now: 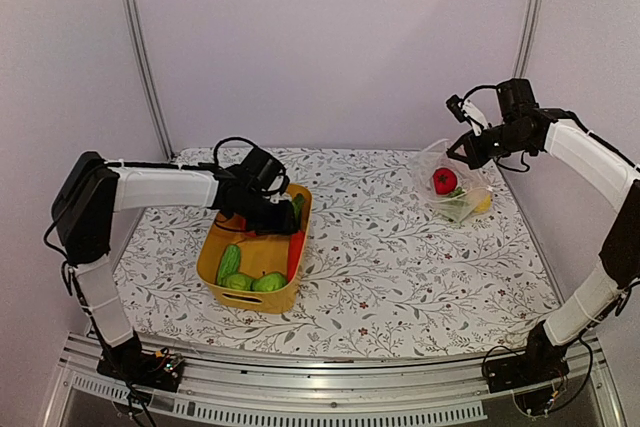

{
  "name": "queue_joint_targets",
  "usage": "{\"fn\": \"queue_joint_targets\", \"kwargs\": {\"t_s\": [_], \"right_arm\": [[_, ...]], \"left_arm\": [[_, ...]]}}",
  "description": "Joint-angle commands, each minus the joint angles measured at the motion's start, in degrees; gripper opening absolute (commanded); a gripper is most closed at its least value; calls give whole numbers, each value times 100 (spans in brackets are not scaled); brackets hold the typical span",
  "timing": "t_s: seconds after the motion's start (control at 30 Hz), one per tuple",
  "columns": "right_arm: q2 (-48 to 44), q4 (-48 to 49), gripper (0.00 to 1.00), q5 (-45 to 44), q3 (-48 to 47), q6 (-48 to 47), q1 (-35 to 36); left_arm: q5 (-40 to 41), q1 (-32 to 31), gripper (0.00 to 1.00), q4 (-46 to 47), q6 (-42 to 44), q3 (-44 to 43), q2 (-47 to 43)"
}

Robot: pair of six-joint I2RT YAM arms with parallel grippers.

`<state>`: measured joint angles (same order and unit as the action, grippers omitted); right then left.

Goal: Place the food in the zip-top bag and seal the zipper
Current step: Pick up the fake vegetable from the bin.

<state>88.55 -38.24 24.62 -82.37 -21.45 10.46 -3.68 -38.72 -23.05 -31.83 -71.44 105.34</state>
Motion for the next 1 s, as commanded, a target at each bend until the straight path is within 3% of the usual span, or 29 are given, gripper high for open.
{"fn": "queue_joint_targets", "kwargs": {"t_s": [0.0, 0.67, 0.83, 0.97], "right_arm": [[-163, -33, 0, 113, 54, 46, 0], [-129, -44, 0, 139, 94, 71, 3], [-128, -43, 0, 165, 87, 96, 4], [-143, -52, 0, 175, 98, 105, 4]], "left_arm": [[-203, 55, 42, -42, -110, -112, 166], [-727, 0, 39, 115, -190, -146, 778], [-854, 4, 46, 90, -235, -218, 937], [-773, 4, 44, 74, -227, -230, 866]]}}
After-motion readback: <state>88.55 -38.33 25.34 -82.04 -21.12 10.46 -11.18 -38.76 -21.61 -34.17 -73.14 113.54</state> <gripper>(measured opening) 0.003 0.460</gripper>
